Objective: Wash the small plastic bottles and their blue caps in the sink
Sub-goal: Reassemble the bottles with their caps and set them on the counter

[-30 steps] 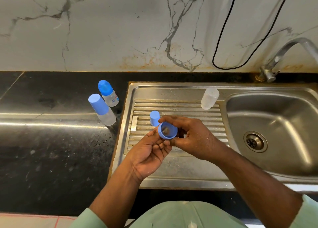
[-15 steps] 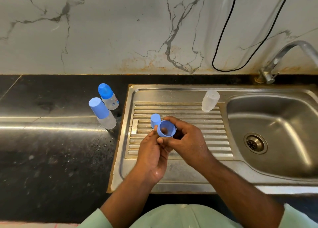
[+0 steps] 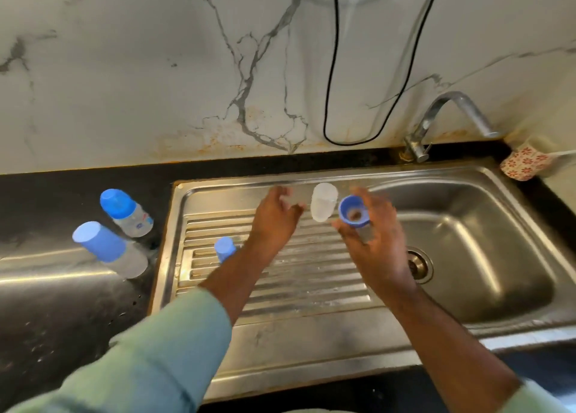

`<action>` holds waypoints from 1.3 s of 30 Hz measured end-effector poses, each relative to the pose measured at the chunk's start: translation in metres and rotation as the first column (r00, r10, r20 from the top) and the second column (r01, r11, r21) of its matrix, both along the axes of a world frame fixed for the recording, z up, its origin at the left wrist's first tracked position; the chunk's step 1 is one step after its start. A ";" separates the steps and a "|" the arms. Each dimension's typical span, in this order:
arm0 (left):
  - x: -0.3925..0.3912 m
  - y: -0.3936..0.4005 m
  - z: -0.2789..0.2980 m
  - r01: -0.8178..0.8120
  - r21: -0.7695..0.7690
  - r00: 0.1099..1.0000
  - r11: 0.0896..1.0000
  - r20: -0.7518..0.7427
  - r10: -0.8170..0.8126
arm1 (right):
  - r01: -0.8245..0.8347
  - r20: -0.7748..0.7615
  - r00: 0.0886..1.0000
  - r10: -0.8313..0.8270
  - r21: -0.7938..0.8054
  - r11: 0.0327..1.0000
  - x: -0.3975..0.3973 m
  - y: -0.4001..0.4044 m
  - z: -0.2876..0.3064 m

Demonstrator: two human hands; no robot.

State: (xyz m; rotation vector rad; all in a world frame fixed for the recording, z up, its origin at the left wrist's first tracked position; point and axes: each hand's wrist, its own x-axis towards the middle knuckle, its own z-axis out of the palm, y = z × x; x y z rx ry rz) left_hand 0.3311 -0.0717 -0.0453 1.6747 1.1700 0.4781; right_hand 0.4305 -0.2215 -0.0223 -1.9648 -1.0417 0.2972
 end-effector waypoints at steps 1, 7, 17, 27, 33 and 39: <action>0.016 0.008 -0.001 0.148 0.180 0.984 0.973 -0.128 -0.126 | -0.057 -0.068 0.997 0.042 -0.226 0.972 0.010 -0.002 -0.011; 0.088 0.031 -0.010 0.531 0.166 0.785 0.831 -0.467 -0.408 | -0.005 -0.150 0.988 -0.033 -0.241 0.971 0.054 -0.014 -0.032; 0.018 -0.002 -0.002 -0.030 -0.553 0.922 0.833 0.307 0.237 | -0.137 -0.186 0.973 0.139 0.022 0.990 0.067 -0.003 -0.016; -0.073 -0.031 0.040 0.083 -0.784 0.913 0.615 0.307 0.269 | -0.461 0.056 0.887 0.458 0.133 0.877 0.022 0.016 0.018; -0.110 -0.024 0.032 0.178 -0.856 0.974 0.485 0.223 0.035 | -0.630 0.064 0.774 0.630 -0.025 0.776 0.019 0.023 0.042; -0.129 -0.018 0.029 0.223 -0.884 0.975 0.412 0.211 -0.073 | -0.779 0.373 0.570 0.732 -0.037 0.626 0.006 0.041 0.050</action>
